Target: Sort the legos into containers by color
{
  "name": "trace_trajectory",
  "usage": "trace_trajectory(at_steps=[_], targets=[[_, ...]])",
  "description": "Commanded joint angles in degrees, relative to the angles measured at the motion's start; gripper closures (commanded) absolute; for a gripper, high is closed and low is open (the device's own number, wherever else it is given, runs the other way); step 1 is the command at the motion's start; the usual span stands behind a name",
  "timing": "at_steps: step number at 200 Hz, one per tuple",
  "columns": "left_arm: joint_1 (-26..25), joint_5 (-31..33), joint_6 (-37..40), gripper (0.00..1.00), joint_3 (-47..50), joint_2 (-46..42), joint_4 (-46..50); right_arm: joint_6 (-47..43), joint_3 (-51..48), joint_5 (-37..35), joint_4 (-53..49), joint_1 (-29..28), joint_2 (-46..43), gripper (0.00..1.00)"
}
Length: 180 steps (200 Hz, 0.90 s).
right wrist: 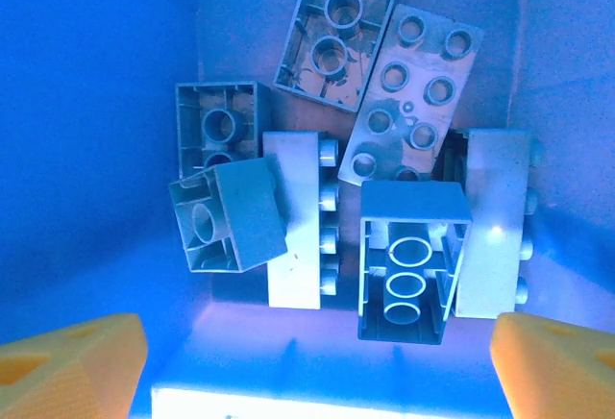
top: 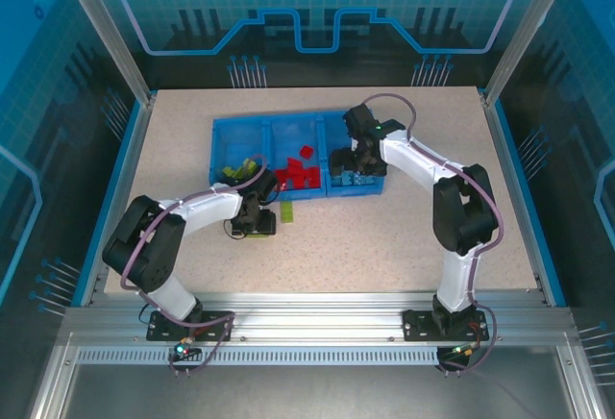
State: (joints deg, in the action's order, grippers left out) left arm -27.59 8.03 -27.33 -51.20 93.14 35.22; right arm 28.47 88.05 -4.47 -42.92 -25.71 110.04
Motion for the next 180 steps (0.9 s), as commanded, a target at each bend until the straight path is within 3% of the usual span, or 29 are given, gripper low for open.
trace_trajectory(at_steps=[1, 49, 96, 180], targets=[[-0.04, -1.84, -2.36, 0.46, 1.21, -2.85, 1.42, 1.26, -0.63, 2.67, -0.44, 0.42, -2.04, 0.00], [-0.09, 0.59, -3.53, 0.45, -1.33, -9.91, 6.07, 1.18, -0.77, 3.33, 0.27, 0.31, -2.27, 0.00], [1.63, 5.56, 0.24, 0.43, -7.86, -12.85, 10.30, 1.40, -1.59, 3.32, 0.55, 0.23, -2.31, 0.00], [11.67, 5.54, 7.34, 0.41, -20.98, -3.85, 7.08, 0.01, -3.91, 3.07, 1.74, -1.45, -4.85, 0.02]])
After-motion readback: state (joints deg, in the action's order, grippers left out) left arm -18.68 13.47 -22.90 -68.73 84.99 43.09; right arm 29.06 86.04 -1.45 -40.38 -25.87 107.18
